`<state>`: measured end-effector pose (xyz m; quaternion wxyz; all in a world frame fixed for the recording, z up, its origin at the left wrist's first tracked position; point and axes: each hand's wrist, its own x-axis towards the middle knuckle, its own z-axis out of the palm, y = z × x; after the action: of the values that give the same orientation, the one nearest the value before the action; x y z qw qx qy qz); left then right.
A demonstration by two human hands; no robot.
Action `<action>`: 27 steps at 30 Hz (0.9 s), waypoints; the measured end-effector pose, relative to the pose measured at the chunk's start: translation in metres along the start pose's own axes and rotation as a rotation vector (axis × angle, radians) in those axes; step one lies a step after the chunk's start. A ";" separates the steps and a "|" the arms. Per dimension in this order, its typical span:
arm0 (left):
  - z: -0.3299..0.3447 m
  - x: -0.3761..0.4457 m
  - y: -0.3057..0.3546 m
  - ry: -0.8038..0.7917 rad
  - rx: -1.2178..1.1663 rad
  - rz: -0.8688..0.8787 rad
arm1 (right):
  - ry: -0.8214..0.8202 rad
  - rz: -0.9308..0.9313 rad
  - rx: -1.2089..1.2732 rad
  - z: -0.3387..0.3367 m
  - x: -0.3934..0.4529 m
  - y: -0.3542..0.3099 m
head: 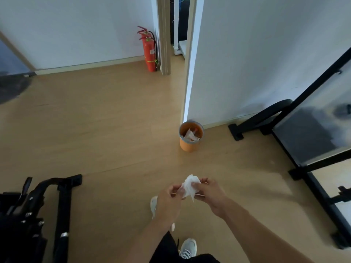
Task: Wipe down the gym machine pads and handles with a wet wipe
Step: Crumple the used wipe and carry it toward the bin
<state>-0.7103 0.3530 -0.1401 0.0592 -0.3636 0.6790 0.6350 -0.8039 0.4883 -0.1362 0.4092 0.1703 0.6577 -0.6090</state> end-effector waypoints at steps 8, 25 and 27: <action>0.017 0.137 0.048 -0.037 -0.022 -0.029 | -0.071 0.018 -0.115 0.011 0.097 -0.083; 0.065 0.428 0.102 -0.070 0.138 -0.180 | 0.248 0.151 -0.091 -0.047 0.415 -0.177; 0.077 0.455 0.083 -0.015 0.101 -0.208 | 0.270 0.179 -0.112 -0.057 0.463 -0.161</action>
<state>-1.1185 0.2265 -0.3330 0.1479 -0.4240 0.6683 0.5931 -1.2203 0.3828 -0.3797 0.3784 0.2853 0.7219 -0.5043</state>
